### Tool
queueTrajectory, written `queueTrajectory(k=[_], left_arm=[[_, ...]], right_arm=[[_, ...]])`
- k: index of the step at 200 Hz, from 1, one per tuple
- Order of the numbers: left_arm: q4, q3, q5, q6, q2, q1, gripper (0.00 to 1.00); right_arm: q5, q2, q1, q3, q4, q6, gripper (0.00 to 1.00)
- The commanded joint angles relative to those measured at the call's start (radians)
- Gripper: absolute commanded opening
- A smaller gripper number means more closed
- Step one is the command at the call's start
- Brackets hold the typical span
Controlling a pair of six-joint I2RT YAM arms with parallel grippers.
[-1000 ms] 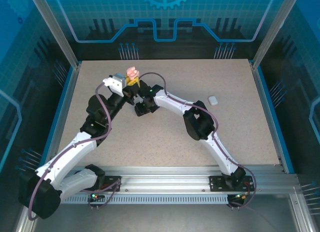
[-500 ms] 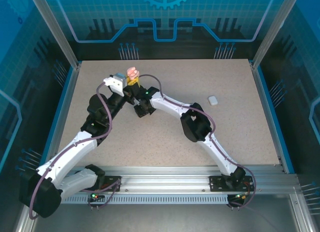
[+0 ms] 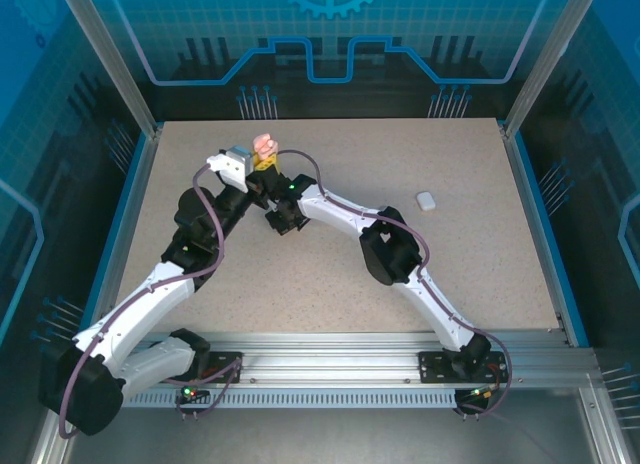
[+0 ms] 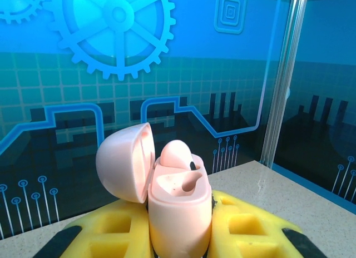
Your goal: Insert the wireless bluetooth earbuds into the charging case
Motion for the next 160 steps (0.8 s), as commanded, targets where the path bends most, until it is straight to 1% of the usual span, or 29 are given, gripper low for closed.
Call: queueTrajectory(k=[1,59,62,116,160], left_arm=[[0.007,0.016,0.015,-0.022,-0.003,0.010,0.00],[-0.007,0.025,0.022,-0.025,-0.014,0.009,0.00],[-0.007,0.025,0.023,-0.026,-0.014,0.009,0.00],[-0.007,0.027,0.051,-0.036,-0.020,0.009,0.00],[-0.005,0.025,0.089,-0.047,-0.022,0.006,0.00]], right_arm=[[0.017,-0.021,0.004,-0.057,0.000,0.024,0.15],[0.044,-0.219,-0.032,-0.302,0.130,0.085,0.13],[0.046,-0.251,-0.034,-0.316,0.137,0.086,0.13],[0.070,-0.515,-0.091,-0.577,0.247,0.116,0.12],[0.100,-0.768,-0.130,-0.688,0.290,0.114,0.12]])
